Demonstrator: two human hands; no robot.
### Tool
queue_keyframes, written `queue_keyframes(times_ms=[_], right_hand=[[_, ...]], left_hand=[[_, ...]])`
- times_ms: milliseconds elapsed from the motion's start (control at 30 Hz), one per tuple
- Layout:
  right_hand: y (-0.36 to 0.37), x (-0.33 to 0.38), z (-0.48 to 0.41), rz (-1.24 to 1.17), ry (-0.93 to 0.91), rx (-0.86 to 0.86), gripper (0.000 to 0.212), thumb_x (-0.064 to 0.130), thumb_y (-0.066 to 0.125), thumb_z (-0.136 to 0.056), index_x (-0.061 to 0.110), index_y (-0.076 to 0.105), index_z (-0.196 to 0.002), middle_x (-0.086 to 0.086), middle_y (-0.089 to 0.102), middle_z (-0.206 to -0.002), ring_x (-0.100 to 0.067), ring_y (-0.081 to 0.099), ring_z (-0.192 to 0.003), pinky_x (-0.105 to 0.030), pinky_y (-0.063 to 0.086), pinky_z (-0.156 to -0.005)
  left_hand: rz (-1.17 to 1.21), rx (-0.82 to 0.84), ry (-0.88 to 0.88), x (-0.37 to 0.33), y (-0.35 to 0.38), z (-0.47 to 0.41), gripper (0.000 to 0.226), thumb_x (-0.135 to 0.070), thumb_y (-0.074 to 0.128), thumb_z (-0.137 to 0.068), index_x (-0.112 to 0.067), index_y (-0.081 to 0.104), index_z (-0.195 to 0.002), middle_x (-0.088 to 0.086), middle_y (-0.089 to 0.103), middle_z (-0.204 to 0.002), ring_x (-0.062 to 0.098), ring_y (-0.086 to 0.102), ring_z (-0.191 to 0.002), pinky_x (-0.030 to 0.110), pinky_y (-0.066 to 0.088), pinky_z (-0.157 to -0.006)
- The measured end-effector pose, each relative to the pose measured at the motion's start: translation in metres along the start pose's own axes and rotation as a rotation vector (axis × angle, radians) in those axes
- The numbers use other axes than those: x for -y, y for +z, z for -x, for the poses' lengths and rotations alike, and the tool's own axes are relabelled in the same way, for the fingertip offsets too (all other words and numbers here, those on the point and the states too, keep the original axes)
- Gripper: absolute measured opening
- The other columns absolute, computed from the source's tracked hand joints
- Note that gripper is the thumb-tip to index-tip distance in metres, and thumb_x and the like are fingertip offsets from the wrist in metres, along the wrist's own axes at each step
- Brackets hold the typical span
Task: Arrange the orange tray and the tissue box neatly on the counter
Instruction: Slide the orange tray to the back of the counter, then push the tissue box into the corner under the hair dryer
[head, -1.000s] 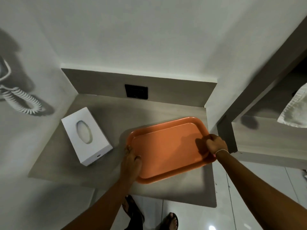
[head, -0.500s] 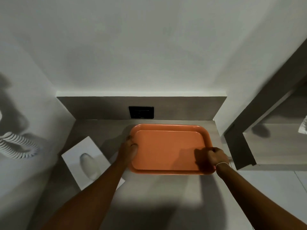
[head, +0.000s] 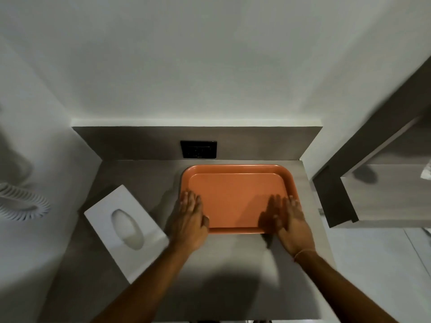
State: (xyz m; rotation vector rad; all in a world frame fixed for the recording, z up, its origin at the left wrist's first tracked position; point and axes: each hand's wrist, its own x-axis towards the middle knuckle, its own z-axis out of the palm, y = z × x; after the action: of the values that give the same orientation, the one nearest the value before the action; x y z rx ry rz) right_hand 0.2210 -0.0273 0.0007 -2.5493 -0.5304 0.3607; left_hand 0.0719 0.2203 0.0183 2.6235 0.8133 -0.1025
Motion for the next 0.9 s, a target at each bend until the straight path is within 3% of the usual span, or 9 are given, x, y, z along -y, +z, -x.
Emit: queue_keyframes(times_ms=[100, 200, 300, 433, 633, 767, 900], right_hand=[[0.019, -0.003, 0.044, 0.146, -0.226, 0.032, 0.07, 0.043, 0.035, -0.099, 0.026, -0.003, -0.155, -0.004, 0.008, -0.162, -0.025, 0.005, -0.15, -0.047, 0.017, -0.118], [0.033, -0.016, 0.058, 0.25, -0.318, 0.015, 0.071, 0.041, 0.035, -0.097, 0.018, 0.001, -0.155, -0.004, -0.002, -0.162, -0.025, -0.002, -0.15, -0.047, 0.01, -0.119], [0.04, -0.026, 0.053, 0.322, -0.309, 0.031, 0.072, 0.042, 0.035, -0.097, 0.015, 0.003, -0.155, -0.003, -0.006, -0.162, -0.023, -0.005, -0.15, -0.045, 0.008, -0.12], [0.044, -0.028, 0.04, 0.345, -0.296, 0.044, 0.074, 0.041, 0.038, -0.096, 0.016, -0.001, -0.155, -0.003, -0.005, -0.163, -0.02, -0.007, -0.151, -0.044, 0.004, -0.12], [0.039, -0.025, 0.026, 0.365, -0.267, 0.063, 0.07, 0.043, 0.032, -0.098, 0.018, -0.001, -0.154, -0.003, -0.003, -0.163, -0.02, -0.011, -0.149, -0.041, 0.001, -0.12], [0.037, -0.018, 0.023, 0.325, -0.242, 0.081, 0.069, 0.046, 0.027, -0.097, 0.017, 0.001, -0.154, -0.003, -0.004, -0.161, -0.021, -0.01, -0.149, -0.047, 0.007, -0.122], [0.034, -0.001, 0.026, 0.262, -0.253, 0.066, 0.069, 0.048, 0.022, -0.099, 0.019, -0.008, -0.154, -0.005, -0.008, -0.163, -0.021, -0.014, -0.149, -0.04, -0.005, -0.121]], left_hand=[[-0.06, 0.052, 0.075, -0.008, 0.031, 0.052, 0.068, -0.043, 0.023, -0.094, -0.012, 0.001, -0.15, 0.009, -0.007, -0.162, 0.025, -0.011, -0.149, 0.039, -0.004, -0.123], [-0.124, 0.098, 0.091, -0.005, 0.051, 0.066, 0.068, -0.045, 0.016, -0.094, -0.013, -0.009, -0.149, 0.007, -0.015, -0.161, 0.022, -0.018, -0.148, 0.038, -0.013, -0.121], [-0.168, 0.077, 0.107, -0.002, 0.056, 0.062, 0.068, -0.046, 0.012, -0.093, -0.013, -0.01, -0.149, 0.005, -0.015, -0.161, 0.021, -0.018, -0.148, 0.035, -0.016, -0.116], [-0.163, 0.075, 0.114, 0.002, 0.057, 0.049, 0.067, -0.047, 0.011, -0.093, -0.015, -0.006, -0.15, 0.003, -0.011, -0.162, 0.019, -0.018, -0.148, 0.037, -0.008, -0.119], [-0.168, 0.056, 0.12, -0.001, 0.054, 0.035, 0.065, -0.045, 0.012, -0.094, -0.014, 0.0, -0.15, 0.002, -0.005, -0.163, 0.018, -0.014, -0.149, 0.035, -0.012, -0.118], [-0.139, 0.039, 0.088, -0.006, 0.053, 0.034, 0.064, -0.044, 0.011, -0.095, -0.014, 0.001, -0.15, 0.002, -0.004, -0.163, 0.018, -0.013, -0.149, 0.035, -0.013, -0.121], [-0.049, -0.036, 0.086, -0.01, 0.04, 0.038, 0.064, -0.047, 0.011, -0.095, -0.018, -0.007, -0.149, 0.0, -0.01, -0.162, 0.016, -0.018, -0.148, 0.034, -0.009, -0.123]])
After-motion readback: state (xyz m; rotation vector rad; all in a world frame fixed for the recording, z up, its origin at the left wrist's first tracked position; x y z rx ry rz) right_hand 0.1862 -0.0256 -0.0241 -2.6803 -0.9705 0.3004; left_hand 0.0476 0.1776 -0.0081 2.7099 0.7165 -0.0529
